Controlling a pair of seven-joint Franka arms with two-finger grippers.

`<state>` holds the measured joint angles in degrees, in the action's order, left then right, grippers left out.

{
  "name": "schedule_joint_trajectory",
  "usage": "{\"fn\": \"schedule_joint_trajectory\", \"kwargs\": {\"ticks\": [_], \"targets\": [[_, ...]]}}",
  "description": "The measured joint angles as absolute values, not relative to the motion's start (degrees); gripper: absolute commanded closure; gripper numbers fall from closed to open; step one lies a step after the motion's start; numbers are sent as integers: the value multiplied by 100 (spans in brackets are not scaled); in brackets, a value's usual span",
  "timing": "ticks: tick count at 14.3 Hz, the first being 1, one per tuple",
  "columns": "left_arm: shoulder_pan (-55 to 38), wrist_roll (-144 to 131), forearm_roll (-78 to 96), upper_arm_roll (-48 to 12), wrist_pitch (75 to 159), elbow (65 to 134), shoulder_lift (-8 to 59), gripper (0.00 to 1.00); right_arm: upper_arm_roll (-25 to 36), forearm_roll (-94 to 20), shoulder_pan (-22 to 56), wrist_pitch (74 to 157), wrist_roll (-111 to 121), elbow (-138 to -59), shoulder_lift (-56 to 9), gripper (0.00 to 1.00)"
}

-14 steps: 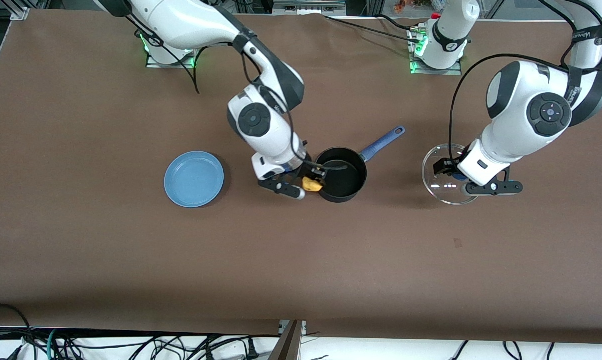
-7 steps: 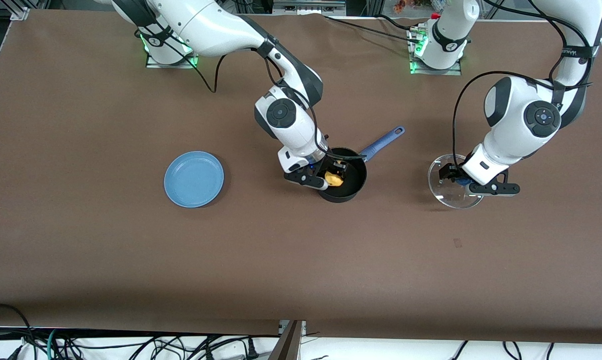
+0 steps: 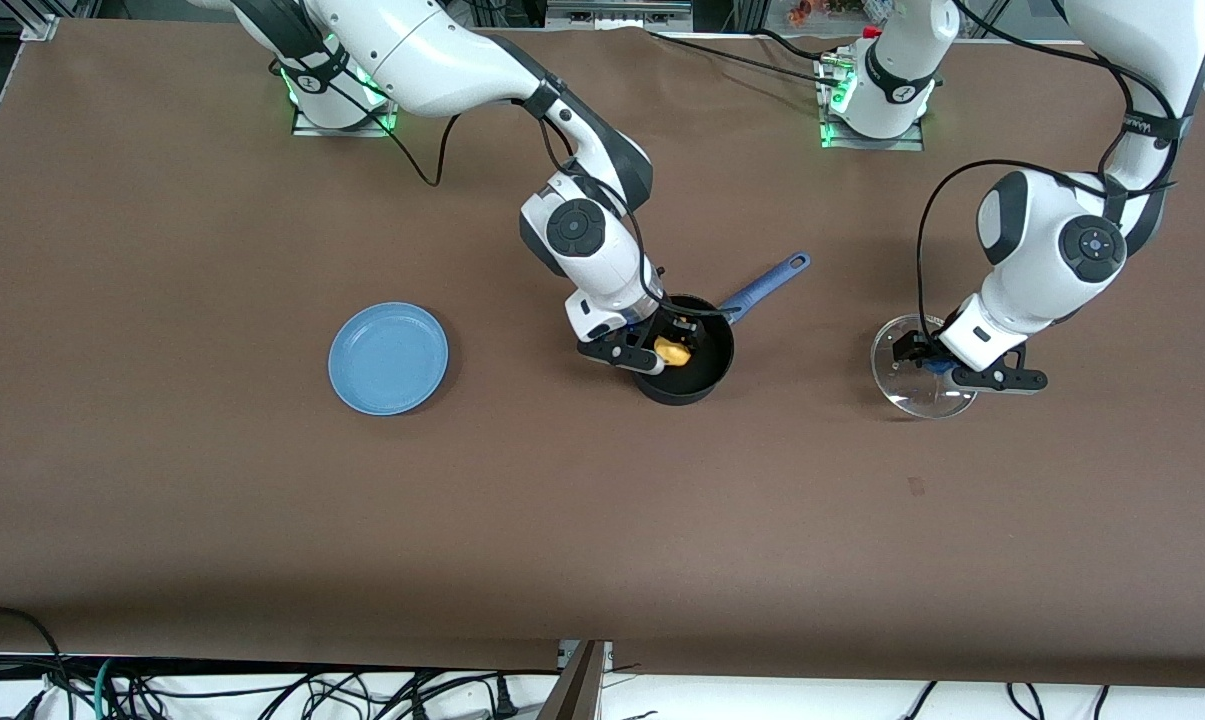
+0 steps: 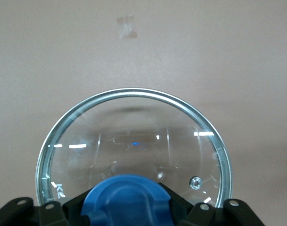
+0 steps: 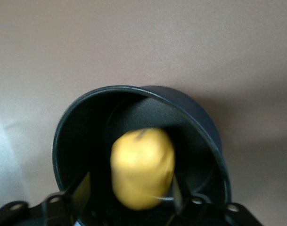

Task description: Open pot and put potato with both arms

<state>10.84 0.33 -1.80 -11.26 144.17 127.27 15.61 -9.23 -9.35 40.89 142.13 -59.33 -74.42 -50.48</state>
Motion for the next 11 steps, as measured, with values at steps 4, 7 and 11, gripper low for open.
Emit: {"fn": "schedule_joint_trajectory", "kwargs": {"ticks": [4, 7, 11], "targets": [[1259, 166, -248, -1123, 14768, 12752, 1903, 64, -742, -928, 4011, 12726, -5837, -6800, -4888, 0], [1381, 188, -284, -1120, 14981, 12761, 2085, 64, -648, -926, 3563, 11310, -4853, -6422, -4497, 0], [1418, 216, -473, -1120, 15084, 12767, 2224, 64, -615, -896, 2522, 9285, -2727, -6325, -3689, 0]]}}
